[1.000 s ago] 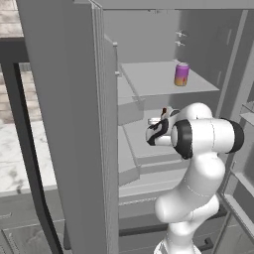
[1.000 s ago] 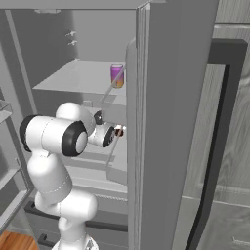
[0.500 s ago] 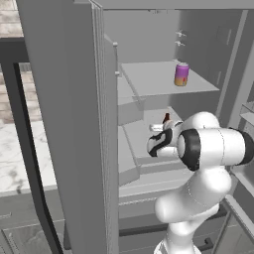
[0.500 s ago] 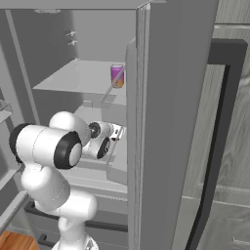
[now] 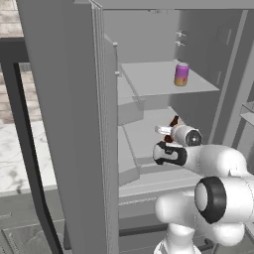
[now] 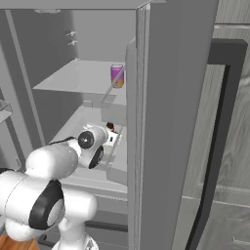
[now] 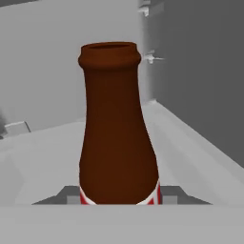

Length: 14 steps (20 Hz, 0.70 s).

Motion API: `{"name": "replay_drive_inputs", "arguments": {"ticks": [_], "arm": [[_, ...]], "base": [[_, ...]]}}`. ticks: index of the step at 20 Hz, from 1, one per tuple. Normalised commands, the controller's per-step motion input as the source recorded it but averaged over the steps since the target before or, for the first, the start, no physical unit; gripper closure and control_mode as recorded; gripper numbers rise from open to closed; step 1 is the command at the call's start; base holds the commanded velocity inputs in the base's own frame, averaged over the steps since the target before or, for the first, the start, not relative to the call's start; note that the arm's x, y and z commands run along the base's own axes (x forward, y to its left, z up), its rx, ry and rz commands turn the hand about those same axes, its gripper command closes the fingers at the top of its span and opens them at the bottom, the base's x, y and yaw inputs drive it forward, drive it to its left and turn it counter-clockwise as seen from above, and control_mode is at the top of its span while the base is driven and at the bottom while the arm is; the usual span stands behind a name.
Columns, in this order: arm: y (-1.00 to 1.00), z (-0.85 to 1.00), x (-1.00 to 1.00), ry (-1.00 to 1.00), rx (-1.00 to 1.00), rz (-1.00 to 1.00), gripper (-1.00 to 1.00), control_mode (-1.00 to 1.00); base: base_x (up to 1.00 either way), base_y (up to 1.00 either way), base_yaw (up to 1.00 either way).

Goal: Open the fridge, grab two sodas, and place both sodas inside the bowl with ice on the dining counter.

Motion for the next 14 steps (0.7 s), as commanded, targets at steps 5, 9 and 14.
{"name": "replay_drive_inputs", "arguments": {"ticks": [5, 9, 14], "arm": [[-0.01, 0.76, -0.56, 0.15, 0.14, -0.09, 1.00, -1.00], [0.00, 0.40, -0.50, 0.19, 0.05, -0.12, 1.00, -1.00], [0.00, 0.21, -0.51, 0.19, 0.01, -0.11, 1.00, -1.00]], "base": [[0.00, 0.00, 0.00], [0.00, 0.00, 0.00], [0.00, 0.00, 0.00]]}}
